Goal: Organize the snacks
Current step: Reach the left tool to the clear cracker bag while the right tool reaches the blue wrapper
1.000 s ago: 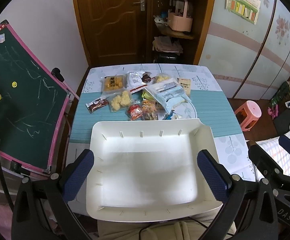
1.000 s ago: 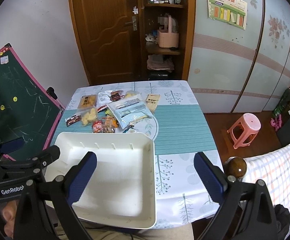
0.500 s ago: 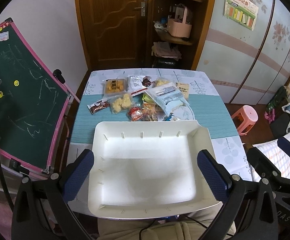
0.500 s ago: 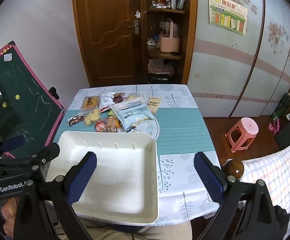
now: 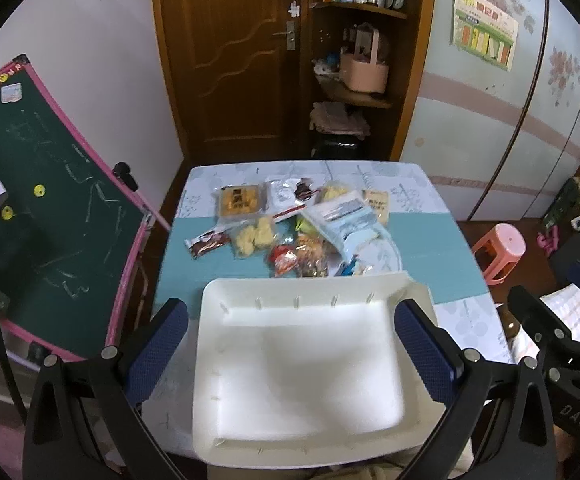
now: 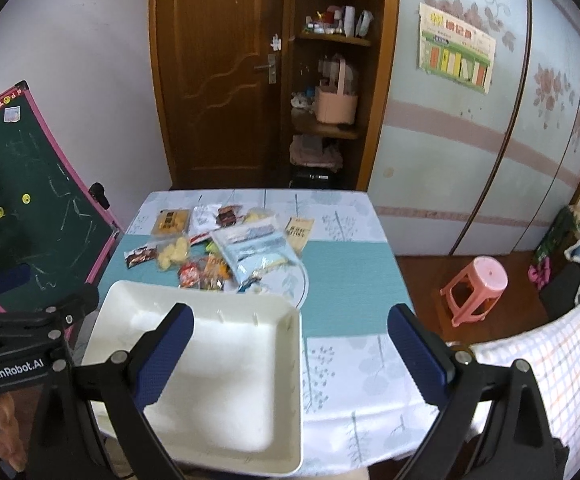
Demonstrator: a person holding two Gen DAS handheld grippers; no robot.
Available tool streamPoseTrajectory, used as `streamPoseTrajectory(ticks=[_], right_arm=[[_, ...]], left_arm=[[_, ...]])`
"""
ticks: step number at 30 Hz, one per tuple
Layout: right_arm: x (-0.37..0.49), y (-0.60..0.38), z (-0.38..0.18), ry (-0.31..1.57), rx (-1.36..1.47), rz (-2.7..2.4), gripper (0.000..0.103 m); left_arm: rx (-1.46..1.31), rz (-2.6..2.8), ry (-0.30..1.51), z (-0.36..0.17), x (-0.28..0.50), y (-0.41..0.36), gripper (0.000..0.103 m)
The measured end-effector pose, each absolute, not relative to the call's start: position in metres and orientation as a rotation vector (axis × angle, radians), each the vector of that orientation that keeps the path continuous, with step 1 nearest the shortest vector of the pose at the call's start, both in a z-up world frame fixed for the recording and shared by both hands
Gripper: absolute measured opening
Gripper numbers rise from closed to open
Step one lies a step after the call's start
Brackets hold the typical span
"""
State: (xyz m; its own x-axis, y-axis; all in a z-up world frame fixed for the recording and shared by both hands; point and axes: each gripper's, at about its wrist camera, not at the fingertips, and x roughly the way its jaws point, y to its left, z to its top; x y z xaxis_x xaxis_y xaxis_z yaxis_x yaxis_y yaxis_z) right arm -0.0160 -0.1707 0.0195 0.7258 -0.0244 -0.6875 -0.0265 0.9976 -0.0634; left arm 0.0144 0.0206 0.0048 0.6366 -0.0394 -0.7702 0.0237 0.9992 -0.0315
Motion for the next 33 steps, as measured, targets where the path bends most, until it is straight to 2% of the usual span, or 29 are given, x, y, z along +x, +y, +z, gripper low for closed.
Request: streamPoseTrajectory(ticks=[9, 16, 20, 23, 26, 33], right_arm=[[0.009, -0.183, 0.057, 0.692, -0.039, 0.07, 0.098], [0.029, -0.195, 0.117, 0.544, -0.077, 0.003, 0.098], [0.051, -0.201, 0.127, 0.481, -0.093, -0.004, 0.098], [0.082, -0.2, 0.111, 0.533, -0.147, -0.004, 0.098], [0.112, -0.201, 0.077, 0.673, -0.129, 0.082, 0.098], [0.169, -0.202, -0.011, 0.932, -0.124, 0.128, 0.098]], left_arm=[[-0.054, -0.102, 0.902, 0.02, 0.051, 0.039, 0.103], [0.027, -0.023, 0.85, 0.043, 0.08, 0.058, 0.103], [0.052, 0.005, 0.85, 0.043, 0.106, 0.075, 0.103], [0.054, -0.006, 0.9, 0.029, 0.132, 0.086, 0.103], [0.063, -0.022, 0.964, 0.004, 0.159, 0.094, 0.103], [0.105, -0.055, 1.169, -0.083, 0.219, 0.099, 0.103]])
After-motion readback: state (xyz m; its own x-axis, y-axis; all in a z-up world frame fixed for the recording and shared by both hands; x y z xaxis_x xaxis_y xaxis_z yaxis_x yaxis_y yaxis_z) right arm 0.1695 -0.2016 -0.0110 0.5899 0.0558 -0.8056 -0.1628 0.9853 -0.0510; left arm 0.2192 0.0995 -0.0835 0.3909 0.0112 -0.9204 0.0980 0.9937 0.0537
